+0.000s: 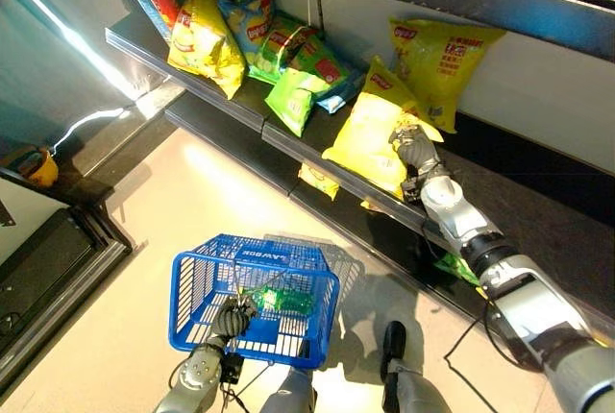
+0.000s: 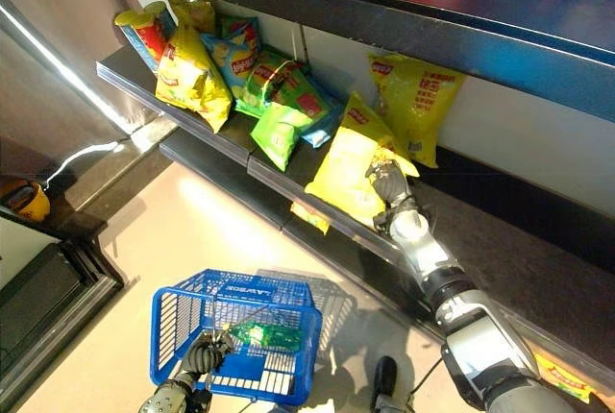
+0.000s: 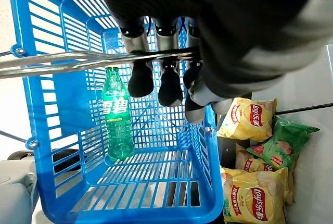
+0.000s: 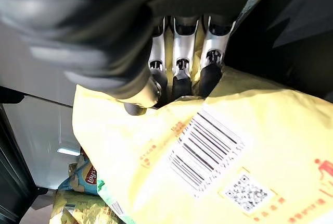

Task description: Pick up the snacks into the basket

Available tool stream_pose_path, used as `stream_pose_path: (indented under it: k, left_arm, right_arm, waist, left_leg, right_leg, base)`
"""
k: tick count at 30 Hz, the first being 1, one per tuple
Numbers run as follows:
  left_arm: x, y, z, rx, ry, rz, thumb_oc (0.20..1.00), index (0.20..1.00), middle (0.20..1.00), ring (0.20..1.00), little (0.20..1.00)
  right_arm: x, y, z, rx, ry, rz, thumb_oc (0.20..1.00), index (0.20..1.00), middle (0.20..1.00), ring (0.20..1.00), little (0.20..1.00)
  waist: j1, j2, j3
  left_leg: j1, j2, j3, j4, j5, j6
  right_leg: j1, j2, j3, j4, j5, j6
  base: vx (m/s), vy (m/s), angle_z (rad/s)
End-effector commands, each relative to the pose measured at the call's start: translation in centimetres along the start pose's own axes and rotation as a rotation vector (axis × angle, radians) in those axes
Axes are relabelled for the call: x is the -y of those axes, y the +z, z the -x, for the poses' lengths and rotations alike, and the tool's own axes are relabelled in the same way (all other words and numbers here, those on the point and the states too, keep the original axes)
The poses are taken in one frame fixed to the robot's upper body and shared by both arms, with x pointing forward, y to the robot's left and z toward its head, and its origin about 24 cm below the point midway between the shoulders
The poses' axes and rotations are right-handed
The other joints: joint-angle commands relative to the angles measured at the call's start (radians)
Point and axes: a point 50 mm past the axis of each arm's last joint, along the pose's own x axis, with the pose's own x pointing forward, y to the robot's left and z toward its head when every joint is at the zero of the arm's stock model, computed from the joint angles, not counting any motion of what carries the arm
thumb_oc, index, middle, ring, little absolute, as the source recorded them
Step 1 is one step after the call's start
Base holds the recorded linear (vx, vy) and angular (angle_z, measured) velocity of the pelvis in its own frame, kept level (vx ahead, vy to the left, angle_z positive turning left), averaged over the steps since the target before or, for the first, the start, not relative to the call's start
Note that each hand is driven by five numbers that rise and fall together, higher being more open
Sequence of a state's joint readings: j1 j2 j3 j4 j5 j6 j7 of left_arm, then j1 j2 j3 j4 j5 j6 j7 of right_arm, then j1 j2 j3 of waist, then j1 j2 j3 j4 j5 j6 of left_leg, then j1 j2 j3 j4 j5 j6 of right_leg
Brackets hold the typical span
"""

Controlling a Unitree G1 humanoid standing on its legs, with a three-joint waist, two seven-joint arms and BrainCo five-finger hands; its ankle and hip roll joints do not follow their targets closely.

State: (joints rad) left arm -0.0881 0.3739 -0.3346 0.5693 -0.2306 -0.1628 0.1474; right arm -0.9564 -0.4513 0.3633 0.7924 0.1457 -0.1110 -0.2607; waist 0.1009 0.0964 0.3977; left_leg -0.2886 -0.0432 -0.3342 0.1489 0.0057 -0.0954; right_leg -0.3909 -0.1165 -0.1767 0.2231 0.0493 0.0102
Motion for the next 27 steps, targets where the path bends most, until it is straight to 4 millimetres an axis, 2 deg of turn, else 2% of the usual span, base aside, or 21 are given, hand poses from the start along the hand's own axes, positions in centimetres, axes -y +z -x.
stream_pose_path:
  k: [1,3,4,5,6,10,11,12,13,15,16,17,18,19,20,23,27]
  left_arm:
    - [-2.3,3.5,0.2,0.208,0.046,-0.038,0.200,0.200,0.200,0.200,0.200]
    - [-2.5,3.5,0.2,0.204,0.056,-0.040,0.200,0.200,0.200,0.200,0.200]
    - [-2.6,3.5,0.2,0.204,0.060,-0.042,0.200,0.200,0.200,0.200,0.200]
    - [-2.6,3.5,0.2,0.204,0.060,-0.042,0.200,0.200,0.200,0.200,0.200]
    - [-2.6,3.5,0.3,0.208,0.059,-0.046,0.200,0.200,0.200,0.200,0.200]
    - [-2.8,3.6,0.2,0.209,0.070,-0.049,0.200,0.200,0.200,0.200,0.200]
    - [-2.8,3.6,0.2,0.210,0.078,-0.043,0.200,0.200,0.200,0.200,0.200]
    - [-2.7,3.6,0.2,0.208,0.077,-0.044,0.200,0.200,0.200,0.200,0.200]
    - [-2.8,3.4,0.2,0.200,0.095,-0.040,0.200,0.200,0.200,0.200,0.200]
    - [-2.9,3.3,0.2,0.194,0.107,-0.045,0.200,0.200,0.200,0.200,0.200]
    - [-2.9,3.2,0.2,0.193,0.106,-0.046,0.200,0.200,0.200,0.200,0.200]
    - [-2.8,3.0,0.4,0.186,0.113,-0.044,0.200,0.200,0.200,0.200,0.200]
    - [-2.8,2.9,0.4,0.185,0.112,-0.044,0.200,0.200,0.200,0.200,0.200]
    - [-2.8,2.6,0.5,0.175,0.122,-0.038,0.200,0.200,0.200,0.200,0.200]
    - [-2.7,2.6,0.6,0.174,0.121,-0.039,0.200,0.200,0.200,0.200,0.200]
    - [-2.9,1.9,0.9,0.156,0.137,-0.042,0.200,0.200,0.200,0.200,0.200]
    - [-3.2,1.3,1.2,0.139,0.153,-0.041,0.200,0.200,0.200,0.200,0.200]
  right_arm:
    - [0.0,1.0,-0.3,0.065,0.033,0.093,0.200,0.200,0.200,0.200,0.200]
    - [0.0,1.2,-0.2,0.076,0.038,0.088,0.216,0.216,0.216,0.216,0.216]
    - [-0.1,1.5,-0.1,0.092,0.047,0.093,0.429,0.429,0.429,0.429,0.429]
    - [-0.1,1.4,-0.1,0.092,0.047,0.094,0.511,0.511,0.511,0.511,0.511]
    - [-0.2,1.8,0.1,0.118,0.050,0.098,1.000,1.000,1.000,1.000,1.000]
    - [-0.2,2.1,0.7,0.153,0.046,0.051,1.000,1.000,1.000,1.000,1.000]
    - [-0.5,1.7,1.8,0.161,0.030,-0.083,1.000,1.000,1.000,1.000,1.000]
    - [-0.5,1.7,1.9,0.159,0.030,-0.084,1.000,1.000,1.000,1.000,1.000]
    - [-0.6,0.8,3.5,0.166,0.012,-0.184,1.000,1.000,1.000,1.000,1.000]
    - [-0.5,-0.3,5.3,0.166,0.017,-0.214,1.000,1.000,1.000,1.000,1.000]
    - [-0.5,-0.4,5.4,0.164,0.017,-0.214,1.000,1.000,1.000,1.000,1.000]
    - [-0.1,-1.6,7.2,0.152,-0.002,-0.236,1.000,1.000,1.000,1.000,1.000]
    - [-0.1,-1.6,7.3,0.150,-0.002,-0.236,1.000,1.000,1.000,1.000,1.000]
    - [0.6,-2.6,8.8,0.136,-0.025,-0.270,1.000,1.000,1.000,1.000,1.000]
    - [0.6,-2.6,8.9,0.134,-0.025,-0.270,1.000,1.000,1.000,1.000,1.000]
    - [2.0,-3.8,10.8,0.126,-0.059,-0.222,1.000,1.000,1.000,1.000,1.000]
    - [2.4,-4.3,12.1,0.117,-0.073,-0.240,1.000,1.000,1.000,1.000,1.000]
  waist:
    - [0.011,-0.021,-0.005]
    - [0.007,-0.025,-0.003]
    - [0.006,-0.027,-0.003]
    - [0.006,-0.027,-0.003]
    - [0.004,-0.030,-0.002]
    - [-0.002,-0.035,0.000]
    - [-0.009,-0.036,0.003]
    - [-0.007,-0.036,0.002]
    - [-0.021,-0.039,0.009]
    - [-0.028,-0.041,0.012]
    - [-0.027,-0.040,0.010]
    - [-0.040,-0.044,0.014]
    - [-0.039,-0.044,0.012]
    - [-0.052,-0.048,0.016]
    - [-0.050,-0.048,0.014]
    - [-0.071,-0.059,0.015]
    - [-0.083,-0.069,0.016]
  left_leg:
    - [-0.024,-0.025,0.022,-0.041,0.035,0.015]
    - [-0.023,-0.025,0.025,-0.039,0.034,0.015]
    - [-0.022,-0.025,0.027,-0.038,0.033,0.016]
    - [-0.022,-0.025,0.028,-0.038,0.033,0.016]
    - [-0.024,-0.024,0.031,-0.034,0.031,0.016]
    - [-0.024,-0.023,0.038,-0.032,0.028,0.017]
    - [-0.025,-0.021,0.041,-0.032,0.027,0.018]
    - [-0.025,-0.021,0.041,-0.032,0.027,0.018]
    - [-0.026,-0.020,0.044,-0.031,0.026,0.020]
    - [-0.029,-0.020,0.046,-0.030,0.025,0.021]
    - [-0.029,-0.020,0.046,-0.030,0.025,0.021]
    - [-0.031,-0.018,0.049,-0.030,0.024,0.021]
    - [-0.031,-0.018,0.049,-0.030,0.024,0.021]
    - [-0.032,-0.016,0.054,-0.032,0.024,0.022]
    - [-0.031,-0.016,0.055,-0.032,0.024,0.022]
    - [-0.034,-0.010,0.068,-0.032,0.020,0.023]
    - [-0.031,-0.005,0.085,-0.026,0.012,0.025]
  right_leg:
    - [0.058,-0.067,0.087,0.079,-0.142,0.115]
    - [0.060,-0.067,0.092,0.077,-0.140,0.116]
    - [0.060,-0.067,0.094,0.077,-0.140,0.116]
    - [0.060,-0.067,0.094,0.077,-0.140,0.116]
    - [0.062,-0.068,0.096,0.075,-0.139,0.117]
    - [0.062,-0.066,0.103,0.068,-0.134,0.118]
    - [0.063,-0.064,0.105,0.064,-0.133,0.119]
    - [0.063,-0.064,0.105,0.063,-0.133,0.119]
    - [0.062,-0.062,0.110,0.063,-0.133,0.120]
    - [0.060,-0.061,0.112,0.061,-0.134,0.120]
    - [0.060,-0.061,0.112,0.061,-0.135,0.121]
    - [0.061,-0.062,0.112,0.054,-0.133,0.123]
    - [0.061,-0.062,0.112,0.054,-0.133,0.123]
    - [0.060,-0.062,0.115,0.046,-0.131,0.125]
    - [0.060,-0.062,0.115,0.046,-0.131,0.125]
    - [0.056,-0.056,0.127,0.037,-0.127,0.128]
    - [0.051,-0.048,0.145,0.032,-0.122,0.128]
  base:
    - [0.00,0.000,0.00]
    - [0.00,0.000,0.00]
    - [0.00,0.000,0.00]
    - [0.00,0.000,0.00]
    - [0.00,0.000,0.00]
    - [0.00,0.000,0.00]
    - [0.00,0.000,0.00]
    - [0.02,0.024,-0.03]
    - [0.01,0.014,-0.05]
    - [0.01,0.010,-0.03]
    - [0.02,0.007,-0.07]
    - [0.01,0.006,-0.08]
    - [0.02,0.013,-0.07]
    - [0.00,0.000,0.00]
    - [0.00,0.000,0.00]
    - [0.01,0.010,-0.04]
    - [0.01,0.014,-0.16]
